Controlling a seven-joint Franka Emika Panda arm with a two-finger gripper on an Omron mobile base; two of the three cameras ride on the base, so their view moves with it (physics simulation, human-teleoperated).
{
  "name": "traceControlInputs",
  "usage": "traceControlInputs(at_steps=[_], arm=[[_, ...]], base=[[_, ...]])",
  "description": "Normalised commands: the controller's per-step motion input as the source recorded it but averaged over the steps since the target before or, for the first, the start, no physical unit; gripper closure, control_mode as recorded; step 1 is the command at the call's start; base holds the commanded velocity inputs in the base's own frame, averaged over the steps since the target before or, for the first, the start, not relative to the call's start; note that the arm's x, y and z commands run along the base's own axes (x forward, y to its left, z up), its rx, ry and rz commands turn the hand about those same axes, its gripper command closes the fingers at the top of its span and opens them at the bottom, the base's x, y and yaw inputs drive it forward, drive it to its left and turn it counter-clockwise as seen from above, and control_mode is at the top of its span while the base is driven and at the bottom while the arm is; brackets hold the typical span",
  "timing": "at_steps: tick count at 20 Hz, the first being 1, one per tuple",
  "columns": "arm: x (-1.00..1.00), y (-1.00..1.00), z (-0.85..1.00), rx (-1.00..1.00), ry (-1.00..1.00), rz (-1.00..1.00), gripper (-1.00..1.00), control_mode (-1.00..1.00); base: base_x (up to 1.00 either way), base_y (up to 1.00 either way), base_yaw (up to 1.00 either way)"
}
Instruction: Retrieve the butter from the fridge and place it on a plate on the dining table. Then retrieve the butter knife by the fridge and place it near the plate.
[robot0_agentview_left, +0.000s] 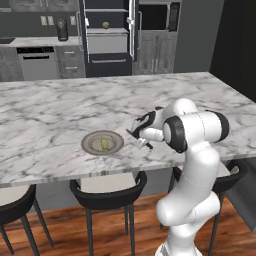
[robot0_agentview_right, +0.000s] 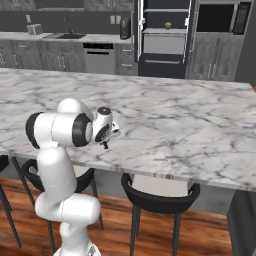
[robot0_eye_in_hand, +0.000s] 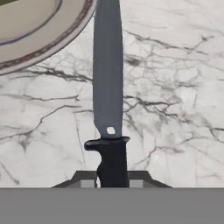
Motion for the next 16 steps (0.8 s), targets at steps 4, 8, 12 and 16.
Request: traceControlInputs(at_steps=[4,8,12,16], arm=[[0.13,0.24,-0.19,0.00,0.04,0.00,1.00,-1.00],[0.23,0.07,-0.12,0.00,0.02,0.00,1.00,-1.00],[0.24,0.00,-0.08,0.00,0.00,0.00,1.00,-1.00],[0.29,0.04,-0.09,0.00,0.05,0.00,1.00,-1.00]], base=[[0.00,0.00,0.00],[0.00,0.00,0.00],[0.00,0.00,0.00],[0.00,0.00,0.00]])
